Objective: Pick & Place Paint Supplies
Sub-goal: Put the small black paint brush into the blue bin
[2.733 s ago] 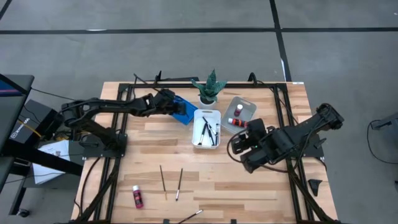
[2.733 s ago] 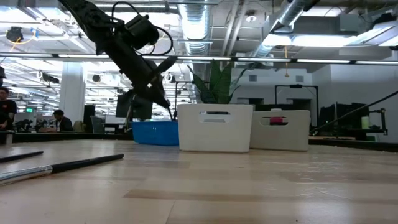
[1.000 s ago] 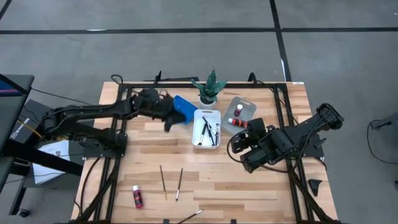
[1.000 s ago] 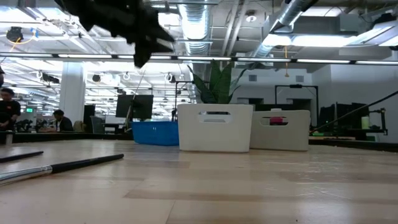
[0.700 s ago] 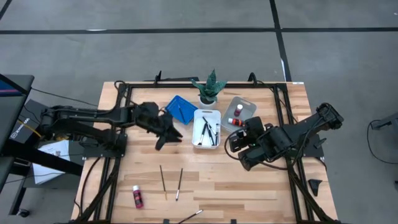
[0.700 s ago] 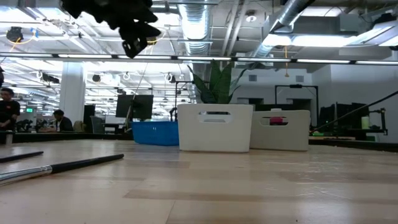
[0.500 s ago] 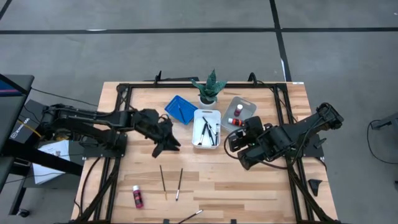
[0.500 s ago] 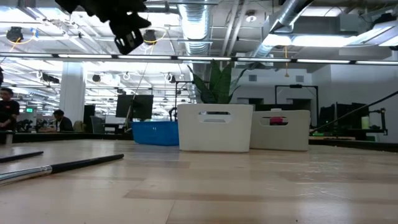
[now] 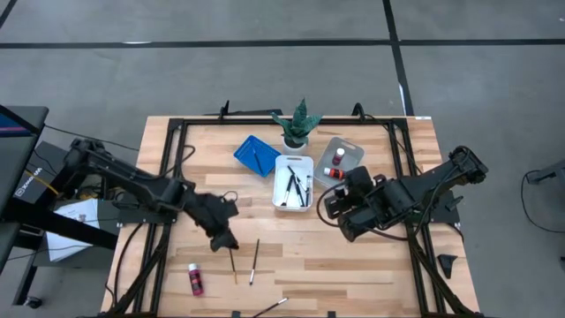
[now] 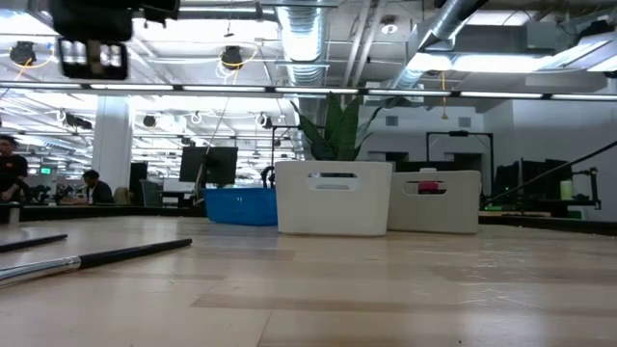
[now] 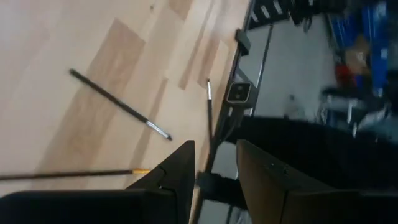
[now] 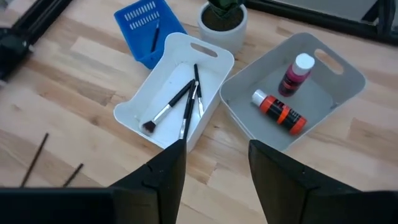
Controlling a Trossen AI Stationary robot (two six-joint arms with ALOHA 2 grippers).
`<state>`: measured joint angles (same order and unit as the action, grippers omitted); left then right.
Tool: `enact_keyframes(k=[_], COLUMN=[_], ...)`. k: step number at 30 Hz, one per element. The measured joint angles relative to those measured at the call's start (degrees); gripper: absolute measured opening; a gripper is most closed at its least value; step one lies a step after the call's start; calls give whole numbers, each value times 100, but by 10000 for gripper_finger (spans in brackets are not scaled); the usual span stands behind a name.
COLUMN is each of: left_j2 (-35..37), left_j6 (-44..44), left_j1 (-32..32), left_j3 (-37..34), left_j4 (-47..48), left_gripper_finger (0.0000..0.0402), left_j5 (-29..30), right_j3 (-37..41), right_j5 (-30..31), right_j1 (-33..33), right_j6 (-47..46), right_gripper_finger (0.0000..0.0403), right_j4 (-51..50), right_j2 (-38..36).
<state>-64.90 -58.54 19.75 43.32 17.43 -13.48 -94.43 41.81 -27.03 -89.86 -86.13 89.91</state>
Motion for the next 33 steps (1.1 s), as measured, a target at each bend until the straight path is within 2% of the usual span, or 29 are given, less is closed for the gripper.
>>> enact_keyframes(k=[5,10,17,21,28,33], left_j2=[-147,-467,-1415,-2051,-2854,-3111], left_j6=[-1689,-3290,-4230,-4696,-5486,-5801], left_j1=[571,932,1379,1655,1856,1856], left_j3=[6,-1,-1,-1,-1,-1], left_j4=[-23,-274,-1150,-1605,-2500,-2637], left_gripper_finger=[109,96,79,77,76,76], left_j5=[863,1441,1504,1504,1635,1653], right_j3=[0,-4,-7,-7,-7,-7], right_j5=[-210,-763,-785,-598,-614,-599], right_j1=[0,-40,-332,-518,-753,-914], right_j6=[773,1882,2816,3235,3615,3604], right_gripper_finger=[170,170,170,170,170,170], right_j4=[117,300,632,756,737,763], right_j2=[0,0,0,0,0,0])
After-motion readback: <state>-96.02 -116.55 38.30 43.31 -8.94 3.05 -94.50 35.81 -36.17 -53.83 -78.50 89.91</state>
